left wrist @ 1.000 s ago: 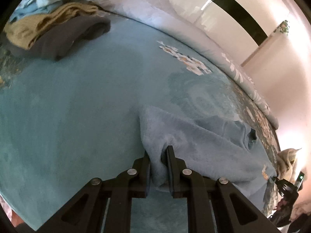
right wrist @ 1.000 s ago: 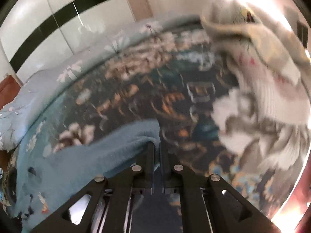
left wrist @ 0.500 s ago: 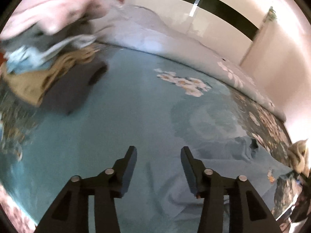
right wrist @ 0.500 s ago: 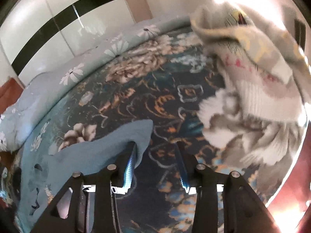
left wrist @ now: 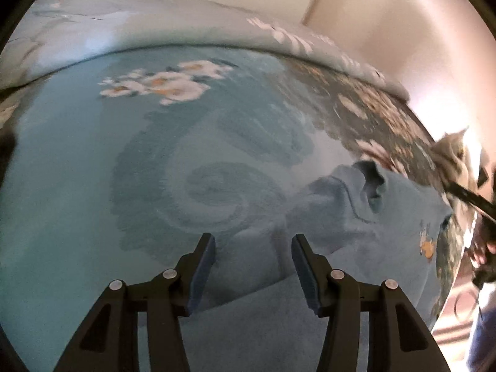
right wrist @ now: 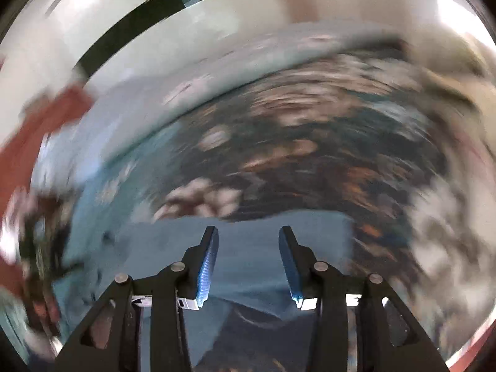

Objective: Fold clothes

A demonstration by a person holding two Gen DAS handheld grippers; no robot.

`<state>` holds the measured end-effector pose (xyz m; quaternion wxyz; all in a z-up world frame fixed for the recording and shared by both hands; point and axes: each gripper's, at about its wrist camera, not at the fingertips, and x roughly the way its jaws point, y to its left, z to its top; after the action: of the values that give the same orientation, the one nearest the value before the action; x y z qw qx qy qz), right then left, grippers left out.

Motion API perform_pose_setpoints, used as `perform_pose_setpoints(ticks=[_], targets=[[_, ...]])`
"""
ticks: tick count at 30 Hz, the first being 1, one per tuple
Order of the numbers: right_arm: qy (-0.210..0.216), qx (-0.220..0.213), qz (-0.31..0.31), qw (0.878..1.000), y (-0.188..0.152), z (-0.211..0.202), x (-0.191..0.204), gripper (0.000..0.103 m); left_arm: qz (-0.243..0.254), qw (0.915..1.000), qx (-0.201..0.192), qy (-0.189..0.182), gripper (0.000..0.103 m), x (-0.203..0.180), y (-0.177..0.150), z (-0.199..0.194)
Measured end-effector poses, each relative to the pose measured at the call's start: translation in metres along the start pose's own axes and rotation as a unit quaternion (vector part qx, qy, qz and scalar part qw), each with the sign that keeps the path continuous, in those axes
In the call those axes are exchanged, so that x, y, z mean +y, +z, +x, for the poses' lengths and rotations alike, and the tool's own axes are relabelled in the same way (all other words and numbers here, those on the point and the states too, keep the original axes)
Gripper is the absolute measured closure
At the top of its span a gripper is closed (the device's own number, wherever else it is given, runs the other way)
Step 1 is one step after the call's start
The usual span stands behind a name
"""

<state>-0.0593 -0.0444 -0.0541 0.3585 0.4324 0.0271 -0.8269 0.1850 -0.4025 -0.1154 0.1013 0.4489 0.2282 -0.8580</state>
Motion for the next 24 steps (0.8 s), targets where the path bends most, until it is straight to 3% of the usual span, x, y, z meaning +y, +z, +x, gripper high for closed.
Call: perform_pose_setpoints(ticks=[5,11,14,19,21,23,24], targets=[[0.042,0.083,-0.13,0.987,0.022,0.077,0.055,0.06,0.026,0.9994,0.009,-0.019,0.048,-0.003,-0.004,0.0],[0.05,0.15,-0.249,0.955,0.026,0.131,0.089,0.048,0.058,0.998,0.007,-0.025,0.052,-0.006,-0.011,-0.003],[0.058,0.16,-0.251,0.953,0.025,0.132,0.085,0.047,0.062,0.9978,0.003,-0.026,0.06,-0.007,-0.014,-0.005],[0.037,0.157,-0.254,0.954,0.014,0.126,0.089,0.048,0.063,0.9976,-0.007,-0.028,0.073,-0.009,-0.021,-0.009],[0.036,0.154,-0.236,0.959,0.013,0.124,0.09,0.059,0.055,0.998,-0.014,-0.028,0.077,-0.008,-0.023,-0.012],[0.035,0.15,-0.232,0.961,0.01,0.119,0.094,0.085,0.046,0.9982,-0.023,-0.031,0.081,-0.007,-0.024,-0.019],[0.034,0.147,-0.23,0.961,0.008,0.117,0.096,0.09,0.044,0.9982,-0.027,-0.031,0.084,-0.007,-0.025,-0.022]])
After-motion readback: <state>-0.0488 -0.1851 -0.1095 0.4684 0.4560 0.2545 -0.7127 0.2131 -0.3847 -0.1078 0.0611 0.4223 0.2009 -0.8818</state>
